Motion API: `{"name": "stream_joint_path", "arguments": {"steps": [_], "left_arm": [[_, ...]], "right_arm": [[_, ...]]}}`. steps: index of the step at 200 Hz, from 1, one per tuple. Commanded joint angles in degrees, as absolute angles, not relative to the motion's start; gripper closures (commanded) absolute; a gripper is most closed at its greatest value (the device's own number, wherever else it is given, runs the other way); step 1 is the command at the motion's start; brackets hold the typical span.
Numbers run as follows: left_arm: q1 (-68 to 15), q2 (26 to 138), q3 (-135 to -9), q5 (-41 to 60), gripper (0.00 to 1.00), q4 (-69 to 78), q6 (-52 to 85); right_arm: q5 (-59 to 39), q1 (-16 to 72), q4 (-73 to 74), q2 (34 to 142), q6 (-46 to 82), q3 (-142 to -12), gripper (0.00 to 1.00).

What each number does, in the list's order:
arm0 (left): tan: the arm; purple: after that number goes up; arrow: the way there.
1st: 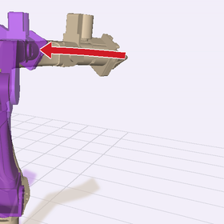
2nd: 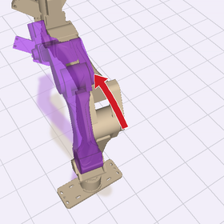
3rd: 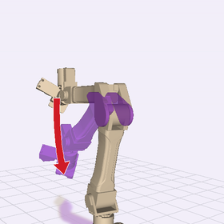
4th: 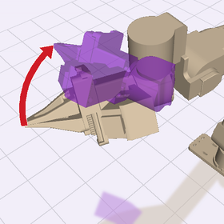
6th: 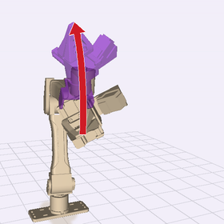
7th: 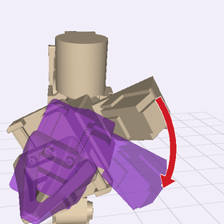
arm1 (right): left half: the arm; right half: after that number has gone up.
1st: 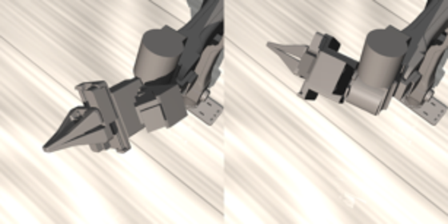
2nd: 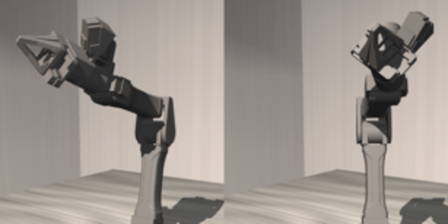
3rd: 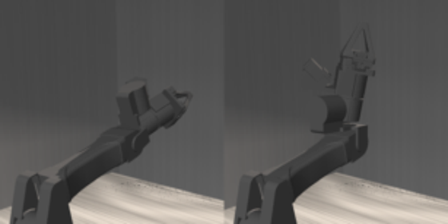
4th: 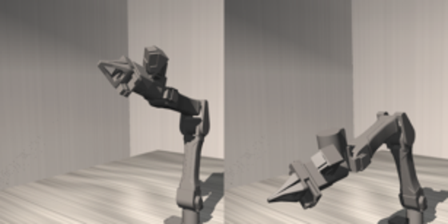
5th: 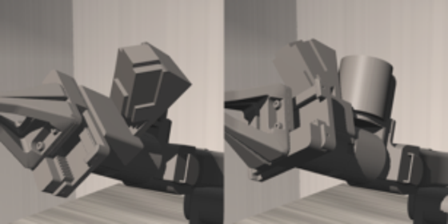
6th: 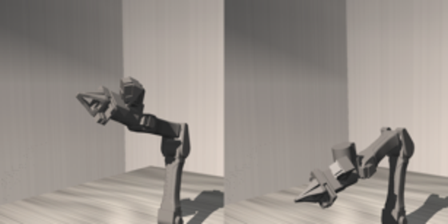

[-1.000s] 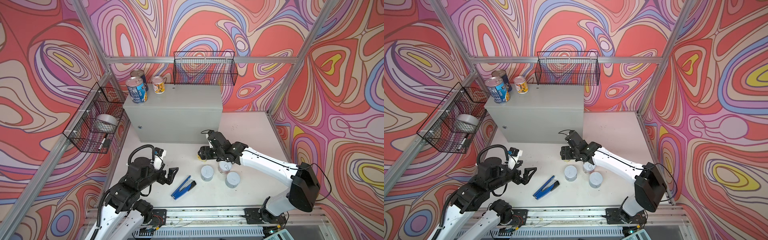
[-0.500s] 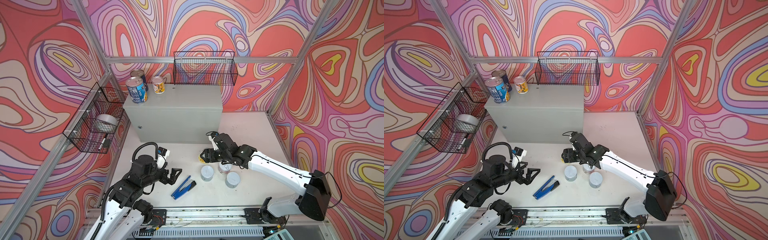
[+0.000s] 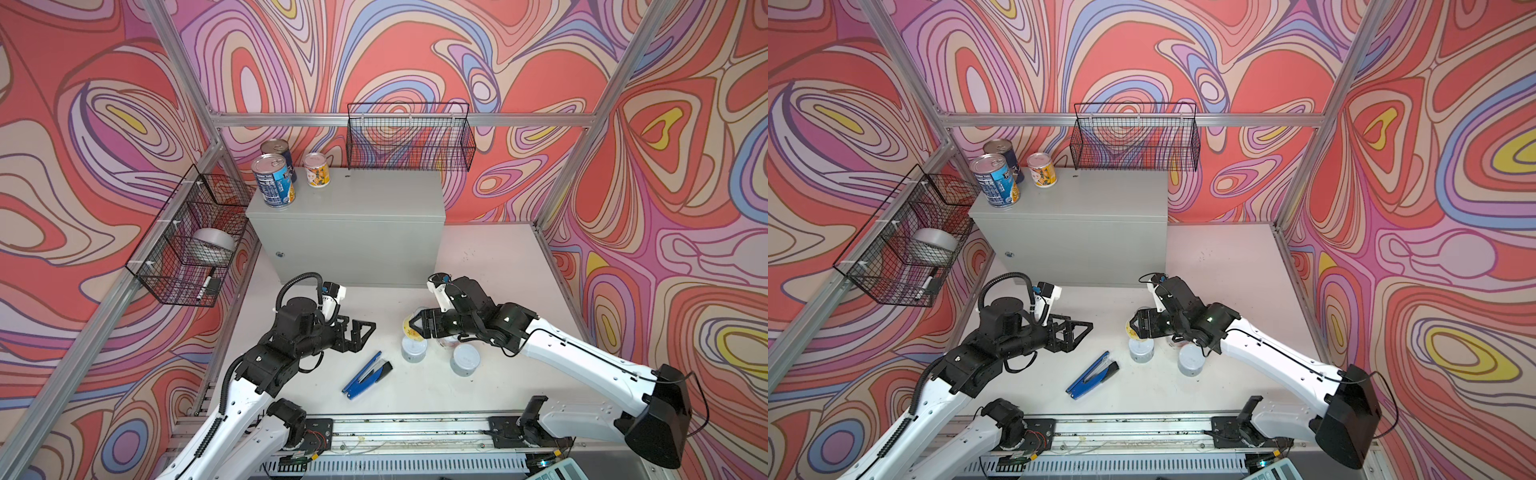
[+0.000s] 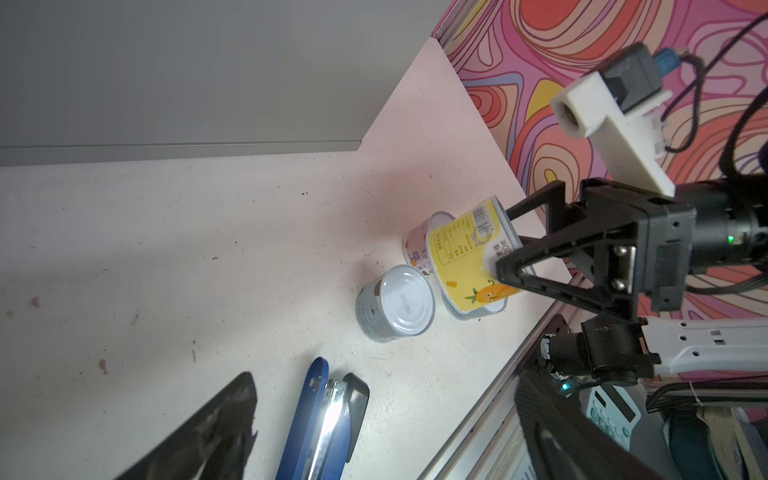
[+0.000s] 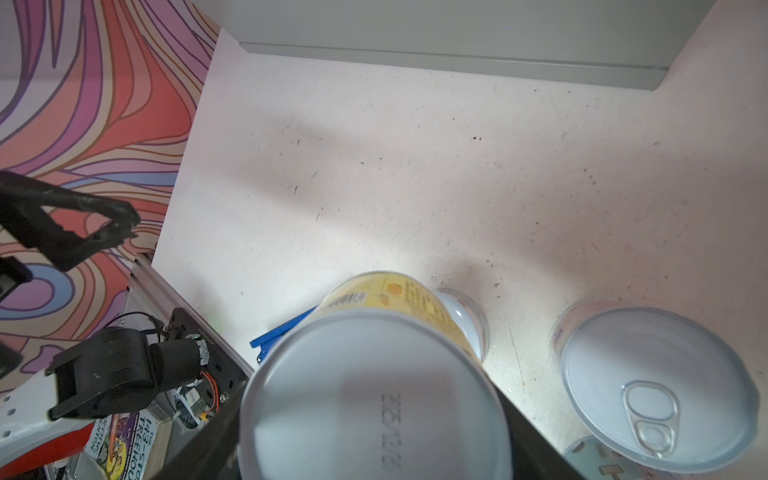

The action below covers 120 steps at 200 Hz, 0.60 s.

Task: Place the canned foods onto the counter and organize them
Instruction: 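Move the left gripper to the held can while the right gripper holds it up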

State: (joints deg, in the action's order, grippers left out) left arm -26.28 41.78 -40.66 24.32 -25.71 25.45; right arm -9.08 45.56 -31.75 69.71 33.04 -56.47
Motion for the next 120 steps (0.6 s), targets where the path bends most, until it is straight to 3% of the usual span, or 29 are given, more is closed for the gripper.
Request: {"name": "stream_joint_path", "arguments": {"steps": [1, 56, 120], "left_arm": [[-26.63, 43.25, -40.48, 26.79, 0.0, -19.76, 27.83], [-30.92, 46.33, -40.78, 26.78, 0.0, -16.1, 26.54], [-47.68, 53.86, -45.31, 18.22, 0.0, -17.56, 14.55]], "right_arm": [[-11.57, 45.4, -28.61, 68.39, 31.6, -55.51, 0.45], [-15.99, 43.02, -25.88, 68.63, 31.41, -54.67, 0.45], [-21.77, 39.43, -25.92, 68.83, 31.01, -54.14, 0.45]]}}
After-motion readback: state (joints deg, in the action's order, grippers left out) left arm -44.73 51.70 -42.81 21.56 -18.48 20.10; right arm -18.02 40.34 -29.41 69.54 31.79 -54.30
